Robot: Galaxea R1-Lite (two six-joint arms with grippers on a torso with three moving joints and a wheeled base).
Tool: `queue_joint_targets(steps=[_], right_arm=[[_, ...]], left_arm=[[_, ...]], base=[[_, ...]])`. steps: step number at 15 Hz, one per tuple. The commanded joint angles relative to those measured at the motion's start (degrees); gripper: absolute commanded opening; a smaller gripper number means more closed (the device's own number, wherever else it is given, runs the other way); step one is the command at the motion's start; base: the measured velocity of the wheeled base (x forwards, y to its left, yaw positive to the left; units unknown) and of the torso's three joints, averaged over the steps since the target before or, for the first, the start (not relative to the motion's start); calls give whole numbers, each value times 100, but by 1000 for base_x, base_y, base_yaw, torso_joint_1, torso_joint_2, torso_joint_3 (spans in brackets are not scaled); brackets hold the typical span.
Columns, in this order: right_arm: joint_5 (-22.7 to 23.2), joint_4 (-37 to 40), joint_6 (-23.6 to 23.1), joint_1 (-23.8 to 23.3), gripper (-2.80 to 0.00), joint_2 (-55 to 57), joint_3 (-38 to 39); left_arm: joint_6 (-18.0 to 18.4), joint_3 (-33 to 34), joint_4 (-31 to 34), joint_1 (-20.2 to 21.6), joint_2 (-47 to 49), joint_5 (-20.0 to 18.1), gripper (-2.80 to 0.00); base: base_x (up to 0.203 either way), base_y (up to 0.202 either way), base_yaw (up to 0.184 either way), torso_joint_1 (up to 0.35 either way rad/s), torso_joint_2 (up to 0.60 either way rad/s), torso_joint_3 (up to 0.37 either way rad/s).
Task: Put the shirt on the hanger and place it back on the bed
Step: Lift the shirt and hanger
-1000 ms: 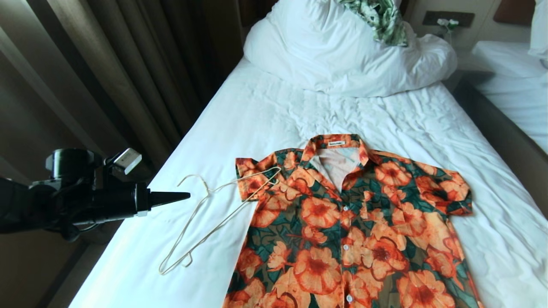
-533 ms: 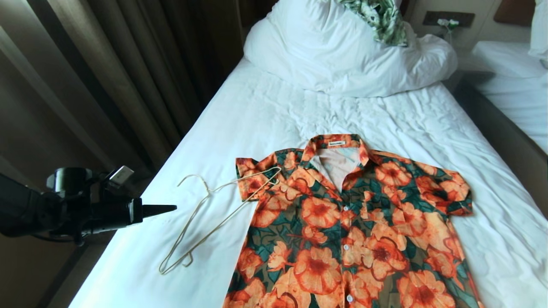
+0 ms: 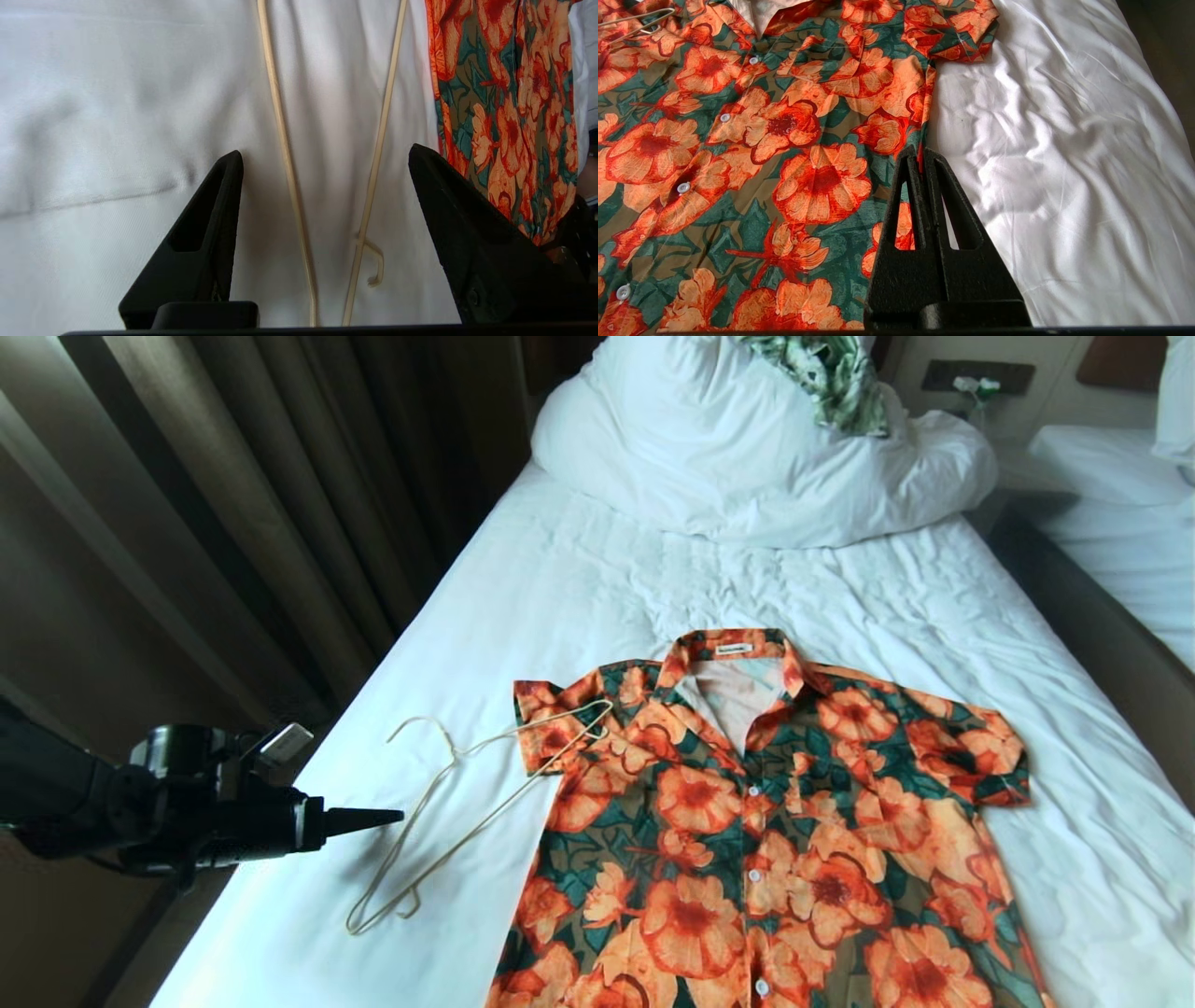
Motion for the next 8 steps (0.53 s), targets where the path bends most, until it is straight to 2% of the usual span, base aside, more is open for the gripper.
queue_joint_targets(steps=[1,5,8], right_arm=[[1,-1,1,2,-280,-4,0],[1,-1,1,2,-280,-4,0],[1,-1,1,2,-280,-4,0]], left_arm=[[13,-15,-36,-130,94,-27,0],[57,-300,-11,-579,341,90,0],[58,-348,-52,-971,673,393,0]], base=[[0,0,0,0,0,0],[0,0,0,0,0,0],[0,0,0,0,0,0]])
